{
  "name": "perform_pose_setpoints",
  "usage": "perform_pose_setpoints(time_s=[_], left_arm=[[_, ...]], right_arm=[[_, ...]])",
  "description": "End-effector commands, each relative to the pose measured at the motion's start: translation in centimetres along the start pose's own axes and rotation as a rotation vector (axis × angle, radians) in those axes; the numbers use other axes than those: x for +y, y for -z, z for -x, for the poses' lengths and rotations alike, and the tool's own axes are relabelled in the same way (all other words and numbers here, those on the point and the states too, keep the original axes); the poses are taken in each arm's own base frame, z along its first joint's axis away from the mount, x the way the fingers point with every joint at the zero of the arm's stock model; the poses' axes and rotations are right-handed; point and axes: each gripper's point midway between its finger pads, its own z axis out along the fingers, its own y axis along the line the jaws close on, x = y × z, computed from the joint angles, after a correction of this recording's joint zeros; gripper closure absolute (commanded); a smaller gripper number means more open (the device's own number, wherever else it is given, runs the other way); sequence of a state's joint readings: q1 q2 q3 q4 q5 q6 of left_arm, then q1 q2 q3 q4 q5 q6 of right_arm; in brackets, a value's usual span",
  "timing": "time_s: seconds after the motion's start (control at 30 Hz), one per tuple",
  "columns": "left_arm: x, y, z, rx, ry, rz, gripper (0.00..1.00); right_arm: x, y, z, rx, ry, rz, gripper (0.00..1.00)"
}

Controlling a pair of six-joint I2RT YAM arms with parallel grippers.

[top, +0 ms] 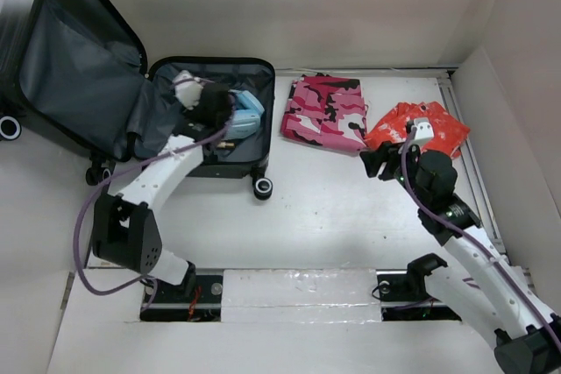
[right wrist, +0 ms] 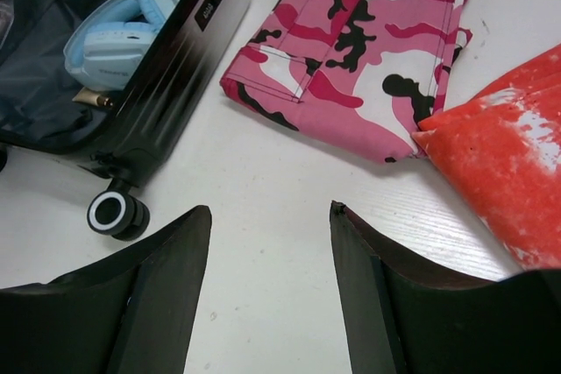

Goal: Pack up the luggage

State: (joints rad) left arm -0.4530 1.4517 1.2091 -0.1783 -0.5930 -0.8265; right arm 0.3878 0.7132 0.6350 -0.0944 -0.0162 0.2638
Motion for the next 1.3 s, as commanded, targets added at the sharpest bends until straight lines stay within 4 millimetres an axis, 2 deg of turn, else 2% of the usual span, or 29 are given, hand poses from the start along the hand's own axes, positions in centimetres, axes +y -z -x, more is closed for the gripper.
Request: perform_pose_setpoints(time_s=[0.0,0.1,0.23,0.3,0.4,0.43,0.5,0.53,0.57,0.63,0.67,0.77,0.8,0.83,0.87,0.9,0.93,1.0,1.03,1.1,1.13,1.27], left_arm=[[3.8,-4.1,1.4,0.065,0.133,0.024,0.90],[6.9,-5.7,2.5,0.019,0.176,0.086,0.87],[7.4,-5.9,3.5,-0.043,0.205,0.122,0.56],[7.0,-6.0,3.5,-0.032,0.207,0.110,0.34],[4.3,-4.8,2.7,-0.012,0.183,-0.002,0.32],[2.5,-3.4,2.2,-0.014,0.149,-0.050,0.31],[0.6,-1.8,1.3,-0.010,0.118,-0.096,0.31],[-2.1,0.1,0.4,-0.006,0.092,-0.167,0.31],[-2.9,1.0,0.0,-0.015,0.079,-0.171,0.31],[-5.8,3.1,-1.2,0.006,0.058,-0.254,0.31],[-7.5,4.8,-3.8,0.053,0.022,-0.304,0.31],[-11.0,7.5,-7.4,0.132,0.045,-0.411,0.31],[-12.4,8.6,-10.7,0.199,0.031,-0.459,0.31],[-13.2,9.1,-12.1,0.238,0.061,-0.466,0.32],[-14.4,9.3,-12.7,0.251,0.090,-0.479,0.32],[-14.8,8.7,-15.8,0.315,0.082,-0.474,0.32],[-15.2,8.3,-17.2,0.355,0.098,-0.466,0.32],[-17.2,7.8,-18.7,0.413,0.206,-0.456,0.33],[-16.2,6.0,-22.0,0.481,0.190,-0.388,0.33],[-17.5,5.4,-23.1,0.507,0.229,-0.381,0.33],[-16.8,4.3,-24.9,0.524,0.230,-0.338,0.33],[-15.7,2.7,-26.6,0.516,0.255,-0.261,0.33]], right_arm=[[0.9,0.2,2.3,-0.055,0.014,0.027,0.37],[0.8,-0.1,1.8,-0.044,0.014,0.023,0.37],[0.8,-0.8,0.5,-0.003,0.024,0.030,0.37],[0.8,-1.0,0.3,0.005,0.024,0.028,0.37],[0.6,-1.0,0.3,0.003,0.024,0.018,0.37],[0.3,-1.1,0.0,0.009,0.024,0.006,0.37],[0.3,-1.1,0.0,0.009,0.024,0.006,0.37],[0.2,-1.2,-0.3,0.018,0.024,0.004,0.37],[0.1,-1.3,0.0,0.007,0.024,-0.003,0.37],[0.1,-1.3,0.0,0.006,0.024,-0.003,0.37],[0.0,-1.1,0.3,-0.008,0.015,-0.013,0.37],[-0.2,-0.3,1.2,-0.040,0.005,-0.030,0.37],[-0.2,0.1,1.5,-0.044,0.005,-0.039,0.37],[-0.3,0.5,2.4,-0.065,0.004,-0.049,0.37],[-0.1,1.0,3.0,-0.081,0.004,-0.044,0.37],[-0.1,1.1,2.9,-0.069,0.004,-0.048,0.37],[0.0,1.6,3.9,-0.092,0.003,-0.050,0.37],[0.1,2.0,4.3,-0.100,0.003,-0.048,0.37],[0.3,2.0,3.9,-0.084,0.005,-0.043,0.37],[0.5,2.1,4.0,-0.080,0.005,-0.035,0.37],[0.5,2.3,3.9,-0.077,0.005,-0.036,0.37],[0.6,2.7,3.7,-0.077,0.005,-0.026,0.36]])
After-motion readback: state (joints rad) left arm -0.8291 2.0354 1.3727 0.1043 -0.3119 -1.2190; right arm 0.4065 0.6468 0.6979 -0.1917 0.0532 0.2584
